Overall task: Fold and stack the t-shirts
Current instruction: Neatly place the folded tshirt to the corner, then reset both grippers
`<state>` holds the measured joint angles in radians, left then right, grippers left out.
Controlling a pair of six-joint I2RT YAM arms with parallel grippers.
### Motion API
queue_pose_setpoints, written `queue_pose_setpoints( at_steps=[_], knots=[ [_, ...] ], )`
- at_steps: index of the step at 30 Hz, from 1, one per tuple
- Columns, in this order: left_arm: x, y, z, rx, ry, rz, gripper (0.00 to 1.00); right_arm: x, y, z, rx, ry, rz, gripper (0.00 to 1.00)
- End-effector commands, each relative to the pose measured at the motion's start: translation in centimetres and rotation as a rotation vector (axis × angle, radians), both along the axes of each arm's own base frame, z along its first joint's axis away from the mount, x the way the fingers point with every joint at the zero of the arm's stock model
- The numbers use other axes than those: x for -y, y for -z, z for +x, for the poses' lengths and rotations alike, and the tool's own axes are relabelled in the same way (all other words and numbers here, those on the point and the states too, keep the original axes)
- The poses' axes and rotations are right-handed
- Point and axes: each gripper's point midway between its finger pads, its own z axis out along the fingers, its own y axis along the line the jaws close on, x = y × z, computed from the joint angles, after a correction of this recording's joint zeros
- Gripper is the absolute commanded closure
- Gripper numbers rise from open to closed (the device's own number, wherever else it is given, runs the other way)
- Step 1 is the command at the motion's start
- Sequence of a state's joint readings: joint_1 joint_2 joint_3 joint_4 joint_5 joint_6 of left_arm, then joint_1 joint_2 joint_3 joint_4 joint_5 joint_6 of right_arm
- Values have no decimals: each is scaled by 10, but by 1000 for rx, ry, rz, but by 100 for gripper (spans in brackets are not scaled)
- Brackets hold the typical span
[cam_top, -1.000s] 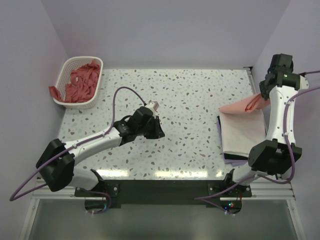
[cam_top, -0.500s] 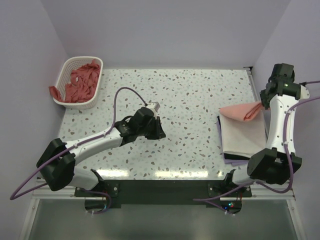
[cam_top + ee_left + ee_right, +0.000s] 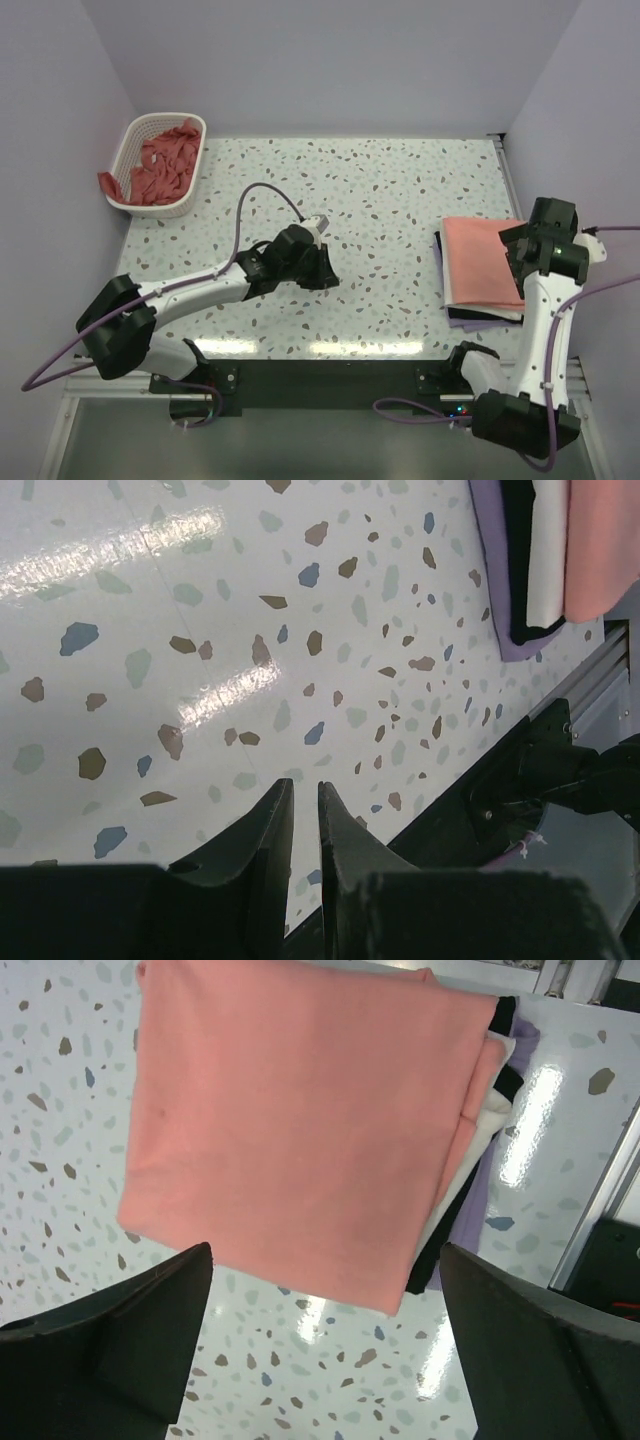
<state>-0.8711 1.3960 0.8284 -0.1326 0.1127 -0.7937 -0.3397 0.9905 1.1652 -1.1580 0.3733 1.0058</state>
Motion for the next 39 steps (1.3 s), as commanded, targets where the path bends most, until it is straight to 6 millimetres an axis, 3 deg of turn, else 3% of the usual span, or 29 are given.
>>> queue_pose_setpoints(
  at_steps=[1,7,10,16,19,20,22,23,25,26,32,36,39],
  knots=[
    [9,-5,2,24,17,-47,79,-4,-9,6,59,-106,-38,1],
    [6,-14,3,53,24,-50,79,-30,-18,45,220,-291,33,1],
    [0,-23,6,79,10,-49,79,-44,-2,57,279,-361,81,1],
    [-10,-34,12,117,-16,-45,78,-63,10,80,363,-485,107,1],
    [-17,-40,16,141,-46,-39,78,-85,16,96,365,-590,98,1],
    [-20,-43,18,154,-63,-38,78,-107,22,105,347,-667,109,1],
    [-26,-47,21,176,-86,-37,77,-129,24,115,318,-739,79,1],
    [-28,-49,22,179,-94,-38,77,-162,37,117,266,-836,96,1],
    [-38,-52,27,200,-133,-25,77,-191,45,121,245,-923,108,1],
    [-41,-53,27,203,-144,-20,76,-217,51,121,244,-999,118,1],
    [-73,-53,27,236,-237,31,74,-304,67,93,239,-1289,40,1],
    [-88,-43,24,230,-274,73,73,-331,83,71,241,-1421,55,1],
    [-93,-40,22,222,-292,76,73,-323,89,58,254,-1427,48,1]
  ],
)
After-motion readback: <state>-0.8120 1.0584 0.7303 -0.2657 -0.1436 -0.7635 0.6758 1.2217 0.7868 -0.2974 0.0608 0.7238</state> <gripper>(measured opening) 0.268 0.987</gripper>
